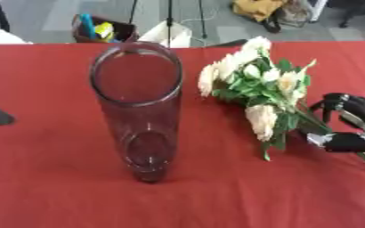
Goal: Arrange flowers into the vase.
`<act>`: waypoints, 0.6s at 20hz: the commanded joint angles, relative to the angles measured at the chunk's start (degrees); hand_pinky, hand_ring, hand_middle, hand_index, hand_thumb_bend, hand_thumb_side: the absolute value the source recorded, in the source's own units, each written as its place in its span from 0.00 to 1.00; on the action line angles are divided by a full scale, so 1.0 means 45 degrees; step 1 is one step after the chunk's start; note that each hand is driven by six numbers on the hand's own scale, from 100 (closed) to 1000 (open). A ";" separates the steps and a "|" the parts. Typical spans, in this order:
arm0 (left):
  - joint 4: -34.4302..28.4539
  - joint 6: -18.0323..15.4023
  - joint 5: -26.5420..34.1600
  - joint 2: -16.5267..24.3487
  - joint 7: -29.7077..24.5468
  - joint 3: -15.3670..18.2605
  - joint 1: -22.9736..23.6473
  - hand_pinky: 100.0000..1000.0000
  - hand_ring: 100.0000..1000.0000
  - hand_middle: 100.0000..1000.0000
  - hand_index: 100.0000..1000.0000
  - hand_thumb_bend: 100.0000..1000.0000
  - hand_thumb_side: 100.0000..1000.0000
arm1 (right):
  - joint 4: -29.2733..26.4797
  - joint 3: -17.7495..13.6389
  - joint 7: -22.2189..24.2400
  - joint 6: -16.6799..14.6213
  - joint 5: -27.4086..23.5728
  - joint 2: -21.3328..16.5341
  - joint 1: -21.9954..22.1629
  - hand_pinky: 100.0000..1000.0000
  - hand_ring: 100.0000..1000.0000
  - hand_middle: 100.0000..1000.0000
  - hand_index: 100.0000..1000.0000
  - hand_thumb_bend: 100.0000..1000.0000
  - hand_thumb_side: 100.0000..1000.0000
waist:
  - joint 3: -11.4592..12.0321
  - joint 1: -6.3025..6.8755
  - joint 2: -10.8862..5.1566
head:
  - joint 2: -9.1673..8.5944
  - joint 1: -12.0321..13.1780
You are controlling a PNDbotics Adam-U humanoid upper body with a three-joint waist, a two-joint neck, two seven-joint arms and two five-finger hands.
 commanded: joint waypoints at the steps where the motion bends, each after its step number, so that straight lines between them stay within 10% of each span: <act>1: -0.0201 -0.0026 -0.0052 0.0059 -0.0055 -0.0108 -0.0112 0.47 0.44 0.67 0.75 0.00 0.99 | 0.0147 -0.0064 -0.0264 0.0103 0.0451 -0.0309 0.0018 0.71 0.96 0.49 0.82 0.21 0.76 | 0.0041 -0.0037 -0.0218 | -0.0092 -0.0053; 12: -0.0201 -0.0009 -0.0118 0.0035 -0.0088 -0.0111 -0.0139 0.46 0.44 0.66 0.75 0.00 0.99 | -0.0018 0.0003 0.0189 -0.0028 0.0054 -0.0116 0.0128 0.63 0.89 0.35 0.67 0.15 0.65 | 0.0084 -0.0051 -0.0118 | -0.0092 -0.0082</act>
